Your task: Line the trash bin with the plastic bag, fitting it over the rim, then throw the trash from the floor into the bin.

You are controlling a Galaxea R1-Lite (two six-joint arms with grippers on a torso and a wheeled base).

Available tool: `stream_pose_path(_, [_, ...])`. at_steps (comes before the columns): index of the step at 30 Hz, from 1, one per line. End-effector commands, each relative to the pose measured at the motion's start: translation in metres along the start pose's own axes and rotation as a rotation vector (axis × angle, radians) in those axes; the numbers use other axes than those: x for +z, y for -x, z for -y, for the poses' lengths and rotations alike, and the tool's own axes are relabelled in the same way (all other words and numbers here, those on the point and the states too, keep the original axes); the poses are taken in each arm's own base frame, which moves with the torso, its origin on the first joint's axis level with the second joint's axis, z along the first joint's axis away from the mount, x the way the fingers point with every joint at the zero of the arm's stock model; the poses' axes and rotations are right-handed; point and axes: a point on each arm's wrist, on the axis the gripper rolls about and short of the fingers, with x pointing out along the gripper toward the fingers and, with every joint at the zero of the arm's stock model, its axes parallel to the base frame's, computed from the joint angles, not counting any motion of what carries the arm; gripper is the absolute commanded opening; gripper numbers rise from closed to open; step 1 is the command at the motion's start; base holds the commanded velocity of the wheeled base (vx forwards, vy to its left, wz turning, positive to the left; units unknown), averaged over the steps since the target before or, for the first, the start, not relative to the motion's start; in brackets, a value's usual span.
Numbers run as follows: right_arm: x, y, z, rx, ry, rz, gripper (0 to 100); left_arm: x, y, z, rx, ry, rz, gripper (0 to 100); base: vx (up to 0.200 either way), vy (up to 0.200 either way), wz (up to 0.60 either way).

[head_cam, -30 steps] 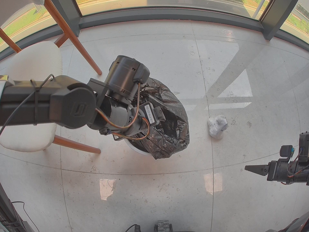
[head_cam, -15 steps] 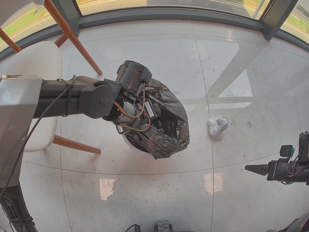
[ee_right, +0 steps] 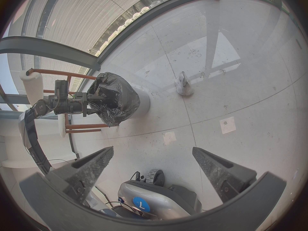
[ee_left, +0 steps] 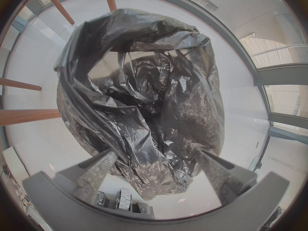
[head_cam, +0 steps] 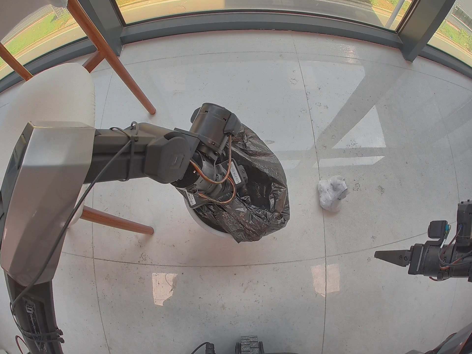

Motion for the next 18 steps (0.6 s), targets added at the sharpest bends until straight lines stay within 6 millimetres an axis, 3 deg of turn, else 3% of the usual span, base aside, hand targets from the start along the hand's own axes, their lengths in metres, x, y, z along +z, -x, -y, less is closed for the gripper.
stream_pose_path(1, [0.000, 0.000, 0.000, -0.001, -0.001, -0.001, 100, 0.001, -0.012, -0.006, 0.024, 0.010, -0.006, 0, 0.000, 0.000, 0.00])
stream_pose_path(13, [0.000, 0.000, 0.000, -0.001, -0.001, -0.001, 100, 0.008, -0.006, -0.009, 0.024, 0.017, 0.005, 0, 0.000, 0.000, 0.00])
stream_pose_path(15, [-0.001, 0.000, 0.001, -0.002, -0.003, -0.004, 100, 0.012, 0.004, -0.008, 0.014, 0.018, 0.017, 0, 0.000, 0.000, 0.00])
stream_pose_path(18, [-0.001, 0.000, 0.001, -0.002, -0.003, -0.004, 100, 0.021, 0.036, -0.005, -0.009, 0.021, 0.047, 0, 0.000, 0.000, 0.00])
